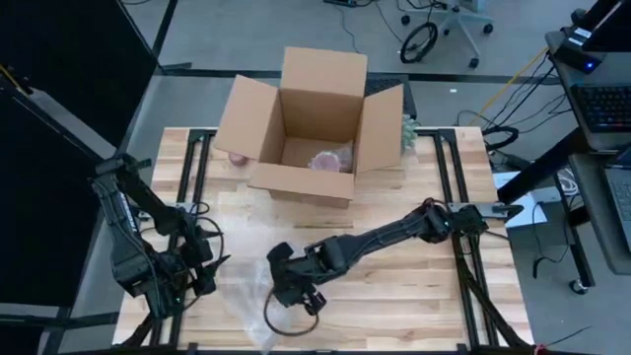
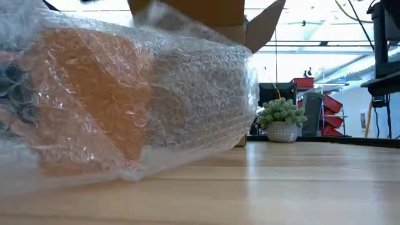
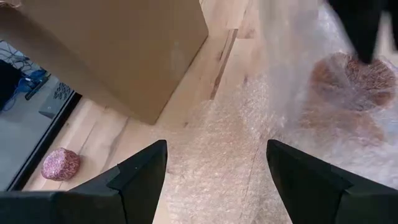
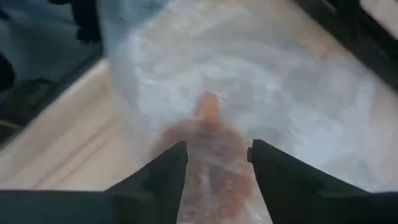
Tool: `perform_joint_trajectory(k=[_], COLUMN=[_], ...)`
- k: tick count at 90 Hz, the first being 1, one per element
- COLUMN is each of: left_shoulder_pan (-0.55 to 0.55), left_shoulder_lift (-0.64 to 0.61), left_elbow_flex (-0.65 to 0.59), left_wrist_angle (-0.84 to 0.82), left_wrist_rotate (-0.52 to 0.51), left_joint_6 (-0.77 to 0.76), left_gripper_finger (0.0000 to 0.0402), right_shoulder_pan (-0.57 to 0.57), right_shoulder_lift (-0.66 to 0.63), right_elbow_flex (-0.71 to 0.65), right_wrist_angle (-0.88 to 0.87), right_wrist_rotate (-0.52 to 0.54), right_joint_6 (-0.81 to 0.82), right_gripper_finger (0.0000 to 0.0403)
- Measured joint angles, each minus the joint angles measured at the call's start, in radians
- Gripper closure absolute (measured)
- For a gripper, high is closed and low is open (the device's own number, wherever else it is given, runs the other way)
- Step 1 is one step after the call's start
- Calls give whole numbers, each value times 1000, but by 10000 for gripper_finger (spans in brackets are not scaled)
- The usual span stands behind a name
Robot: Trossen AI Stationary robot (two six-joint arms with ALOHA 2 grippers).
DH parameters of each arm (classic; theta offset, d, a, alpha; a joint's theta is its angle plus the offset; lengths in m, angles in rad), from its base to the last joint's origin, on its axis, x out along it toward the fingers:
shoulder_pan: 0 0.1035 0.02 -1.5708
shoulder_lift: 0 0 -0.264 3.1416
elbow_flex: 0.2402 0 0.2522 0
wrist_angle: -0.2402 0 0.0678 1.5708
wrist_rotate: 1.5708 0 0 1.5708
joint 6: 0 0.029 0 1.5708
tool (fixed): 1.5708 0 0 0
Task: Wrap mug
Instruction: Move the bubble wrap with the orange cup closer to the center, then wrap the orange cup with bubble wrap
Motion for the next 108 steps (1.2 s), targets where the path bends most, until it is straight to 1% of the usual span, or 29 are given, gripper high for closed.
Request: perform_joint_trajectory(k=[22,36,48,52,61,68,84,97,108], left_shoulder_pan=[0,0,0,0,0,0,0,0,0], left_shoulder_lift=[0,0,0,0,0,0,0,0,0], left_elbow_flex=[0,0,0,0,0,0,0,0,0], left_wrist_angle=[0,0,-1,-2,-1,-1,-1,7,7], left_wrist_rotate=[0,-1,-6,-7,-7,-7,-7,-7,-8], left_joint_6=[0,0,0,0,0,0,16,18,18], left_gripper_finger=[139,139,139,139,139,139,139,139,139], right_shoulder_pan=[-9,-18,-17,-17,-25,-42,-64,-64,-55], right_shoulder_lift=[62,39,1,-1,2,2,21,46,79], right_elbow_flex=[-1,-2,2,2,0,0,-2,-2,-3], right_wrist_angle=[-36,-42,-11,-22,-56,-73,-78,-64,-61], right_wrist_rotate=[2,5,8,21,97,105,99,8,3], right_joint_6=[44,58,68,75,150,218,323,330,338], right_gripper_finger=[245,245,245,245,245,242,213,173,146])
